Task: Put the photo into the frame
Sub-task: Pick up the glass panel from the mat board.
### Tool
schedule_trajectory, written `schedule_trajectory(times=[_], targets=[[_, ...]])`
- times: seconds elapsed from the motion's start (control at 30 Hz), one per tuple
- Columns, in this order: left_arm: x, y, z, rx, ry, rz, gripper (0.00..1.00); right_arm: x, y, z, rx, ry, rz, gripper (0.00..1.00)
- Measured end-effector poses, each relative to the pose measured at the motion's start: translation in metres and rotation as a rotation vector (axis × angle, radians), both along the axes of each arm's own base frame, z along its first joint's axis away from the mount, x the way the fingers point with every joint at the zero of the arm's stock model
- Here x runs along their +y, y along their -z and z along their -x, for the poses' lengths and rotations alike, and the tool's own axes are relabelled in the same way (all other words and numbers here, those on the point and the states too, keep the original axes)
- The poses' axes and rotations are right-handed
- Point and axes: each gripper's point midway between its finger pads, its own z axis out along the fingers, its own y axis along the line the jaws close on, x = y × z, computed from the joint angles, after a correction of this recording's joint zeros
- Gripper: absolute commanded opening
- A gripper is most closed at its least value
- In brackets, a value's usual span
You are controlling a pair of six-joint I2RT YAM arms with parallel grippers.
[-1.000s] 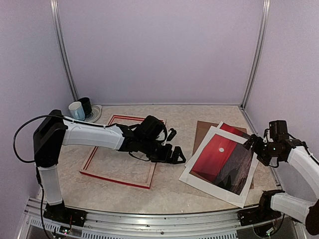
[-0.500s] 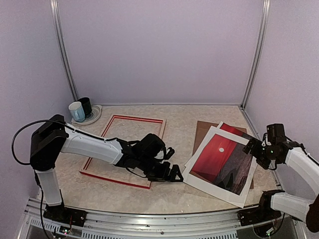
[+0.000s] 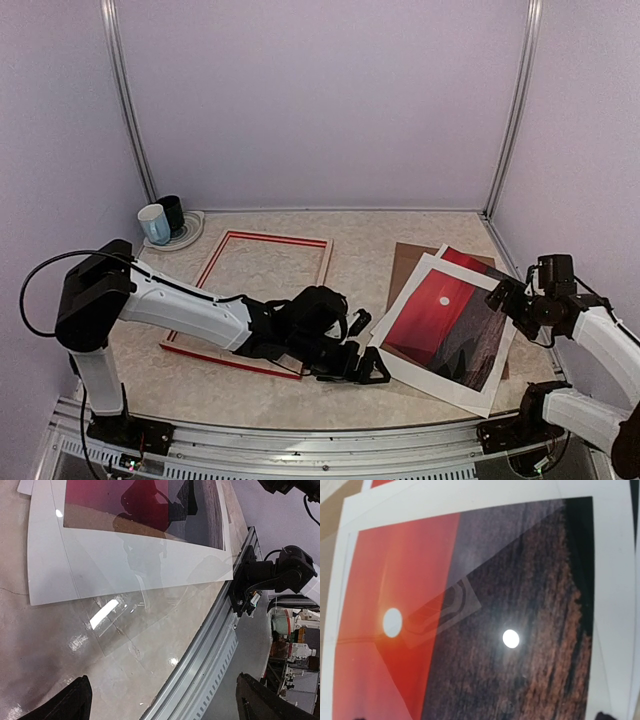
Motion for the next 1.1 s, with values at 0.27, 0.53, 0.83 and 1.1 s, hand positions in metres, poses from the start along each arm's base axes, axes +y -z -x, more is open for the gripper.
schedule_trajectory(times=[0.27, 0.53, 0.83, 1.1], targets=[[-0.009, 0.004, 0.013, 0.032, -0.007, 0.014, 0.99, 0.005, 0.002, -0.003, -0.012, -0.027, -0.003, 0.99], [-0.01, 0.02, 0.013, 0.058, -0.022, -0.009, 0.99, 0.009, 0.016, -0.005, 0.013, -0.047, -0.004, 0.99], [-0.015, 0.023, 0.011, 0.069, -0.037, 0.021, 0.99, 0.017, 0.032, -0.02, 0.026, -0.099, -0.007, 0.99], [-0.018, 0.022, 0.009, 0.103, -0.059, 0.066, 0.99, 0.036, 0.044, -0.026, 0.017, -0.165, -0.011, 0.99]])
